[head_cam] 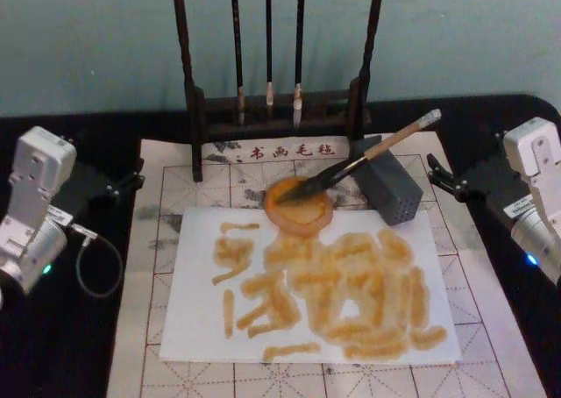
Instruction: Pick up the brush from the inkstone, write on the paper, then place the brush back to its original position.
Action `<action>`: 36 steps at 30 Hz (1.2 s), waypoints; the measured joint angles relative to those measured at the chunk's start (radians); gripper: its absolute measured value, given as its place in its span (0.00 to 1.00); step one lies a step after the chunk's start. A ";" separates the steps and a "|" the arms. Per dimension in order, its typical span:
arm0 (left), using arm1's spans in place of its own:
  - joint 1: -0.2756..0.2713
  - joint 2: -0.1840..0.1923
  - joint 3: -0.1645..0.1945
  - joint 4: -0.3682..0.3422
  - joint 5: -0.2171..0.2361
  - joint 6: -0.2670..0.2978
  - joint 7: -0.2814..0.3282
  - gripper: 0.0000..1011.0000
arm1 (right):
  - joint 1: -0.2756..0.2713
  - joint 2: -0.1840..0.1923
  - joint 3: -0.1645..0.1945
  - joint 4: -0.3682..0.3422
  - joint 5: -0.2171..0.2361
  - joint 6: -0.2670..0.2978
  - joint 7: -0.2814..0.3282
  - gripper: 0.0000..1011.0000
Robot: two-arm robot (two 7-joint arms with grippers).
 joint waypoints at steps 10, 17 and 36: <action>0.000 0.000 0.000 0.000 0.000 0.000 0.000 0.99 | -0.038 -0.016 0.049 -0.028 0.059 0.001 0.061 0.99; 0.000 0.000 0.000 0.000 0.000 0.000 0.000 0.99 | -0.081 -0.052 0.111 -0.059 0.228 0.035 0.164 0.99; 0.000 0.000 0.000 0.000 0.000 0.000 0.000 0.99 | -0.091 -0.235 0.262 -0.042 0.677 0.288 0.246 0.99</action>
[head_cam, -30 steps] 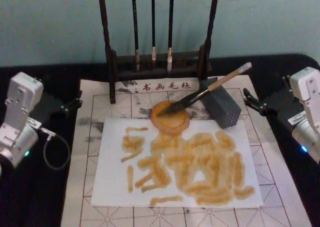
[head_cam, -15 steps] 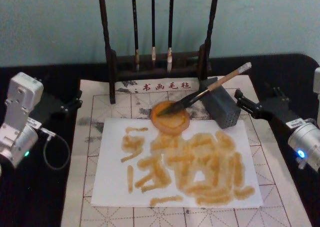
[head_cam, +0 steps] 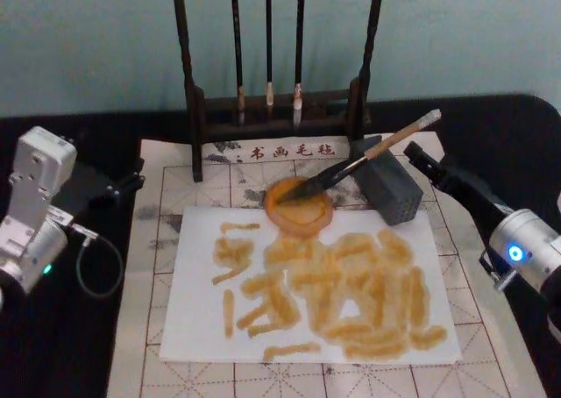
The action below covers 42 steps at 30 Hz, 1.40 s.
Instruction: Pick up the brush from the inkstone, write on the paper, then place the brush back to its original position.
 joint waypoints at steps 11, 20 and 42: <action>0.000 0.000 0.000 0.000 0.000 0.000 0.000 0.99 | 0.058 -0.042 0.003 0.052 0.134 0.095 -0.034 0.99; 0.000 0.000 0.000 0.000 0.000 0.000 0.000 0.99 | 0.110 -0.073 -0.005 0.105 0.183 0.102 -0.073 0.99; 0.000 0.000 0.000 0.000 0.000 0.000 0.000 0.99 | 0.310 -0.099 -0.049 0.372 0.249 0.090 -0.025 0.99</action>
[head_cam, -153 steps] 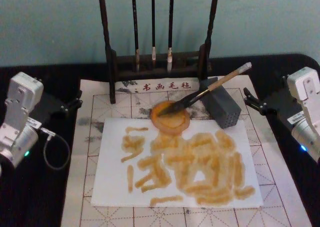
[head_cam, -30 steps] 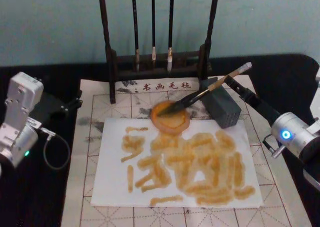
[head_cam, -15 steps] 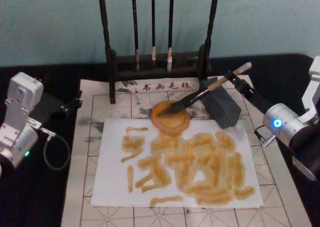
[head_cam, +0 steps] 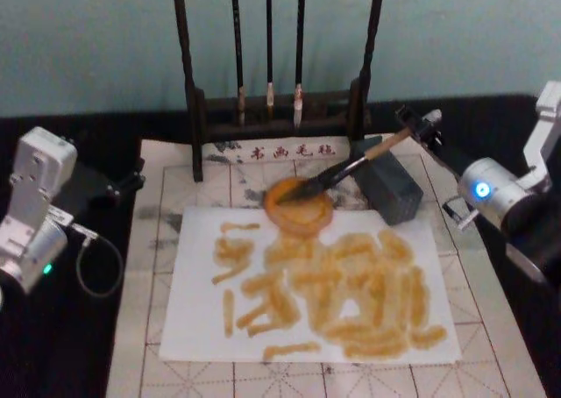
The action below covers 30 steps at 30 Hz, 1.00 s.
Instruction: Pick up the brush from the inkstone, write on the paper, then place the brush back to its original position.
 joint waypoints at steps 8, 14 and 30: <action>0.000 0.000 0.000 0.000 0.000 0.000 0.000 0.99 | 0.043 0.012 -0.029 0.068 0.006 -0.002 0.061 0.99; 0.000 0.000 0.000 0.000 0.000 0.000 0.000 0.99 | 0.043 0.011 -0.027 0.066 0.006 -0.002 0.059 0.99; 0.000 0.000 0.000 0.000 0.000 0.000 0.000 0.99 | 0.041 0.009 -0.024 0.063 0.006 -0.002 0.054 0.99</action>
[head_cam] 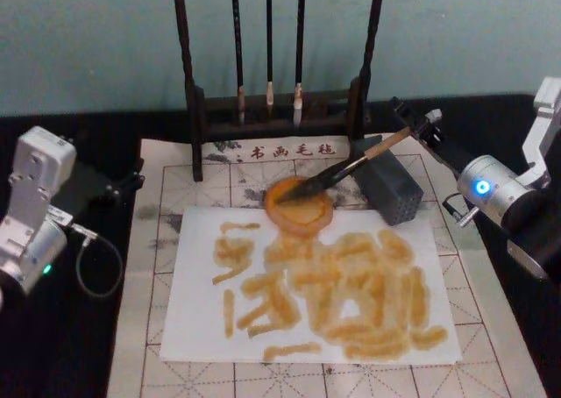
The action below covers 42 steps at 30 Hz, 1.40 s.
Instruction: Pick up the brush from the inkstone, write on the paper, then place the brush back to its original position.
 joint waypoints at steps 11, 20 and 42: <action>0.000 0.000 0.000 0.000 0.000 0.000 0.000 0.99 | -0.020 0.012 -0.017 -0.040 0.002 -0.013 -0.012 0.99; 0.000 0.000 0.000 0.000 0.000 0.000 0.000 0.99 | -0.051 0.028 -0.026 -0.098 0.031 -0.010 -0.046 0.99; 0.000 0.000 0.000 0.000 0.000 0.000 0.000 0.99 | -0.078 0.026 -0.041 -0.134 0.131 -0.003 -0.106 0.99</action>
